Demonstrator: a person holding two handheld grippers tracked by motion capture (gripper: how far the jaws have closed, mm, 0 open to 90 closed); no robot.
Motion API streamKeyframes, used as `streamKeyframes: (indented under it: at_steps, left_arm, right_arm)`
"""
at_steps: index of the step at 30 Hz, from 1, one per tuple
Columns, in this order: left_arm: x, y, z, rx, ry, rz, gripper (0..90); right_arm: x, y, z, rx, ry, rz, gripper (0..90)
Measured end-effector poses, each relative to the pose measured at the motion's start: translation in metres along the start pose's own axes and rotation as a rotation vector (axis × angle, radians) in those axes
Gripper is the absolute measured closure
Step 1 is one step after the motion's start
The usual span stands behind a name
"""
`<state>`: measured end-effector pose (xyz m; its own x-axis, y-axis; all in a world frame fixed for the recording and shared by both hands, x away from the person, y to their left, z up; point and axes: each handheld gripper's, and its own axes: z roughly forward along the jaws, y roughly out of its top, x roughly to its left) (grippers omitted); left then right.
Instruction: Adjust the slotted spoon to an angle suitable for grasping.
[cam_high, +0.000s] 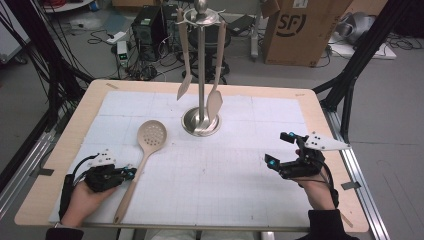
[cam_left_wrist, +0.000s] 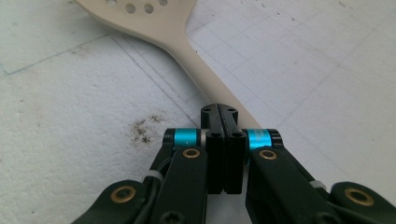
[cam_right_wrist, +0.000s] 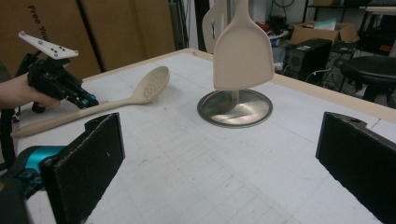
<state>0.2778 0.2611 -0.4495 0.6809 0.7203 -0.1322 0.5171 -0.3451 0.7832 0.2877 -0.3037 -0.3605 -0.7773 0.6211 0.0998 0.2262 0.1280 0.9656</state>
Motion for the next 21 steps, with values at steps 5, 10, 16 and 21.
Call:
streamKeyframes:
  at_steps: [5, 10, 16, 21]
  left_arm:
    - [-0.003, 0.000, -0.001, 0.002, 0.003, 0.002, 89.7]
    - [-0.008, 0.001, 0.002, 0.009, -0.010, 0.009, 89.8]
    - [-0.016, 0.005, 0.008, 0.017, -0.032, 0.030, 89.7]
    - [-0.025, 0.008, 0.013, 0.023, -0.040, 0.039, 89.8]
  right_arm:
    - [0.000, 0.000, 0.001, 0.004, 0.000, 0.005, 0.3]
    - [0.000, 0.000, 0.001, 0.001, -0.003, 0.005, 0.3]
    - [0.000, 0.000, 0.001, 0.004, -0.001, 0.005, 0.2]
    - [0.000, 0.000, 0.002, 0.006, -0.001, 0.002, 0.2]
